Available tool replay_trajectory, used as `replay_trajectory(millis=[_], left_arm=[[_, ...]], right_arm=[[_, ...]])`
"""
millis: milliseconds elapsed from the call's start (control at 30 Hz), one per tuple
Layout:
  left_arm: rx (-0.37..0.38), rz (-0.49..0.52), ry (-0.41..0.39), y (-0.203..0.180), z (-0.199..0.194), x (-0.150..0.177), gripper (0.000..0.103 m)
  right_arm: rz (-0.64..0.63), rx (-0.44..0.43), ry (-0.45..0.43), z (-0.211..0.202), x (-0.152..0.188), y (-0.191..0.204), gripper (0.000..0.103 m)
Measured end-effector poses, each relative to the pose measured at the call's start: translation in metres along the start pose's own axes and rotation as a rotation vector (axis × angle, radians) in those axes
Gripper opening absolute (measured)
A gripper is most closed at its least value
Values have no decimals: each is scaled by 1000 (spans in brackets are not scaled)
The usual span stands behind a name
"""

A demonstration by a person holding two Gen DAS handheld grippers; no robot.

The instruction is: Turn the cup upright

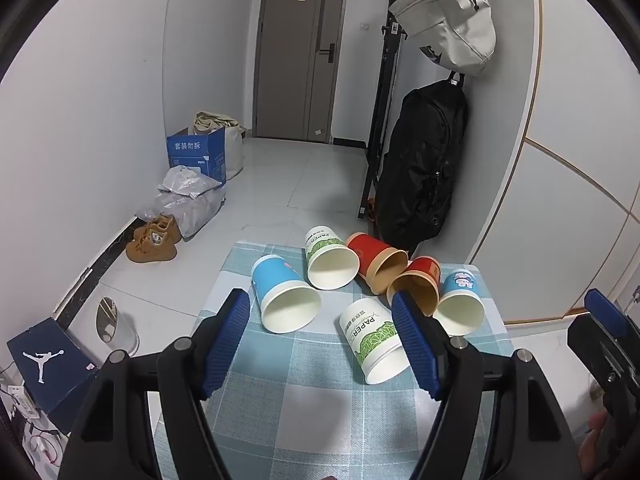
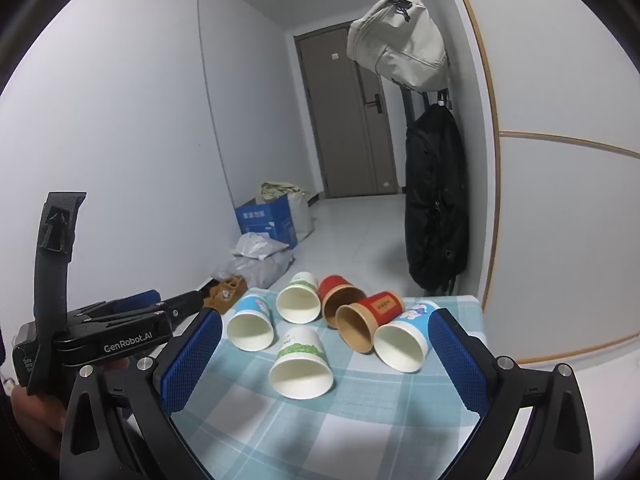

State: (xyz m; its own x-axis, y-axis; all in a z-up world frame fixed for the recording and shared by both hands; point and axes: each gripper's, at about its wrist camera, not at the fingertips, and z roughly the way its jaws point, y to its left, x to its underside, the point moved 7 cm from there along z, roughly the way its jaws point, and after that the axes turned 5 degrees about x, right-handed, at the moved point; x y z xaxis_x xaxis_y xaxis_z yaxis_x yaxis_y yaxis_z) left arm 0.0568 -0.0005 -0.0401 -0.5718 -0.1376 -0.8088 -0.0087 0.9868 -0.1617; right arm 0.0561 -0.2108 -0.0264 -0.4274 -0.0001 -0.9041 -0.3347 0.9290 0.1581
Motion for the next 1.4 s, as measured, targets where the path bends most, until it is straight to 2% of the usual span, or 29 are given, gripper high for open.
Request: replay_trajectory(millis=[1067,1400], left_arm=[[-10,10,3,0,5,4,70],[8,-3,34,-4,6,10,69]], right_arm=[[3,1,-5,1,0,0,103],[16,0,-8,-1,-3,-3,103]])
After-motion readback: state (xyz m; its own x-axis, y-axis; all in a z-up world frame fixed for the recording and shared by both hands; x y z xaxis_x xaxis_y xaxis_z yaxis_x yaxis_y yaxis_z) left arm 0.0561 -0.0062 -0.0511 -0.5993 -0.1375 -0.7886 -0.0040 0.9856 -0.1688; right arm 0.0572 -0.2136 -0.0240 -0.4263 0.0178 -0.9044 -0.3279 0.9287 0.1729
